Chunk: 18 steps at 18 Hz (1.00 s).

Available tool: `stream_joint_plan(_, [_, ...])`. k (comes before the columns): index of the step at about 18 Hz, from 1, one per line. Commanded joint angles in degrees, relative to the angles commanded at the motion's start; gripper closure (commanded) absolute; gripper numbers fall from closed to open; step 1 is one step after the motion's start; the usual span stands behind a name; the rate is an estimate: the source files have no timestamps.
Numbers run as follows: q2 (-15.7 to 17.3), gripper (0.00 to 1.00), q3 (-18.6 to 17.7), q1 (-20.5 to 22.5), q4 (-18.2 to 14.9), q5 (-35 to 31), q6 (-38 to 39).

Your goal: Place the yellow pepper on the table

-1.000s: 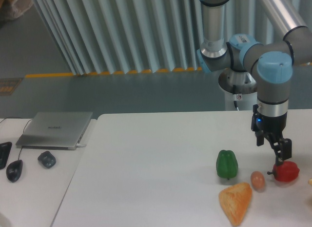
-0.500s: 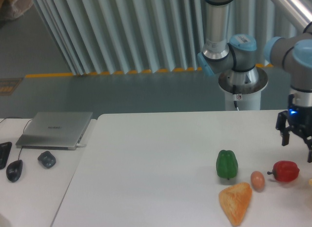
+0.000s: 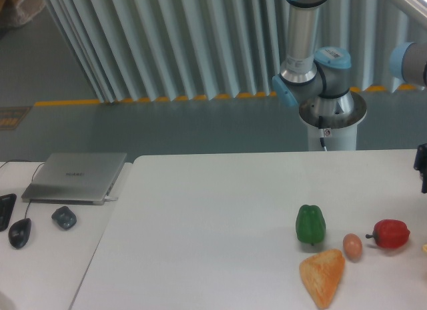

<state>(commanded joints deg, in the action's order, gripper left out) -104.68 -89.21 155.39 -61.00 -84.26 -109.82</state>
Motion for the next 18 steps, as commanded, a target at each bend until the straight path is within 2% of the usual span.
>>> stream_joint_plan(3, [-0.3,0.00,0.3,0.6,-0.1,-4.8,-10.6])
stream_joint_plan(7, [-1.5,0.00,1.6,0.5,0.4,-6.4,-13.2])
stream_joint_plan(8, [-2.5,0.00,2.5,0.2,0.8,-10.7,-15.6])
stream_joint_plan(11, [-4.7,0.00,5.3,-0.6,1.1,-16.3,-22.5])
stream_joint_plan(14, [-8.1,0.00,7.7,-1.8,5.0,-25.7,-26.6])
stream_joint_plan(16, [-9.7,0.00,7.7,-3.2,7.5,-27.7,-26.6])
stream_joint_plan(18, [-11.0,0.00,8.4,-3.6,8.2,-29.6,-27.1])
